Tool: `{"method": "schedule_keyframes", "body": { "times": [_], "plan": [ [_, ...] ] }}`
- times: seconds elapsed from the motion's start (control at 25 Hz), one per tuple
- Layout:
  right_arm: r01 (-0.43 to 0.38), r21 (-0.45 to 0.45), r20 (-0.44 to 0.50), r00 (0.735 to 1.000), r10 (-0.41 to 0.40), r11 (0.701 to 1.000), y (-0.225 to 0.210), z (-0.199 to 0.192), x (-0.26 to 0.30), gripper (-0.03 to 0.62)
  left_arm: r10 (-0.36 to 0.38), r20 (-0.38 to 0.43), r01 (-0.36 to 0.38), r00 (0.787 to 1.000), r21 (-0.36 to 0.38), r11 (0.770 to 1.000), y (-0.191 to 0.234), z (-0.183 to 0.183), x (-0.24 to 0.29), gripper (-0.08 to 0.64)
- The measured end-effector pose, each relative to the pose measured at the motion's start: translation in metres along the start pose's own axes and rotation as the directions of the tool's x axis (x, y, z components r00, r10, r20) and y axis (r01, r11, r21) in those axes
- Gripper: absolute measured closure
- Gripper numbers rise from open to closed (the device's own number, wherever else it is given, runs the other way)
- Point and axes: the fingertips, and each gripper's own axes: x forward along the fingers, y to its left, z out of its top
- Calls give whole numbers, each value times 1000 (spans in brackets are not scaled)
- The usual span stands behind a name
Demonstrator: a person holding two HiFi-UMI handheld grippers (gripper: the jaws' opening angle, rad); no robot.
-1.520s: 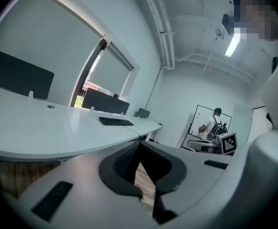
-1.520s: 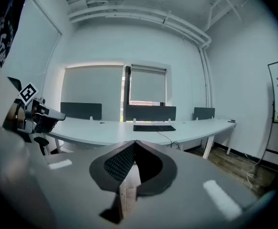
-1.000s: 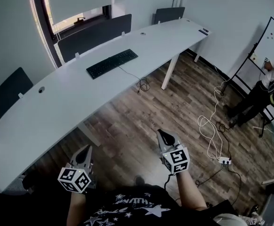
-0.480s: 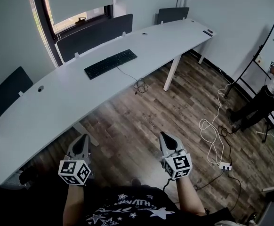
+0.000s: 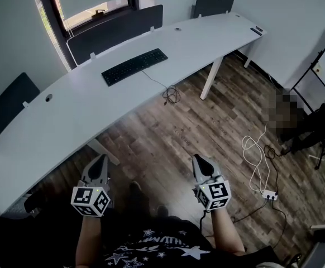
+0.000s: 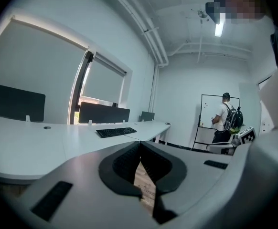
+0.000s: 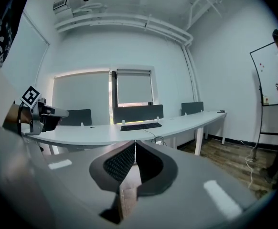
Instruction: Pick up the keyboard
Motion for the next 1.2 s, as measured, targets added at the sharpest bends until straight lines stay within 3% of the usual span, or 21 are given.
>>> {"method": "schedule_keyframes", "body": {
  "times": [0.32,0.72,0.92,1.2],
  "plan": [
    [39,-9,-38,998,-40,999,-5,11,46,588,-54,-23,53,998,-47,997,36,1,63,551],
    [78,16,-33,996,-77,997,-4,46,154,582,-105,-50,102,993,-59,993,105,12,152,551],
    [59,-2,-59,997,-59,998,8,52,192,548,-119,-72,116,990,-52,992,131,13,180,551],
    [72,42,-62,996,-69,997,10,65,235,423,-160,-83,156,984,-48,987,158,22,209,551]
  ]
}}
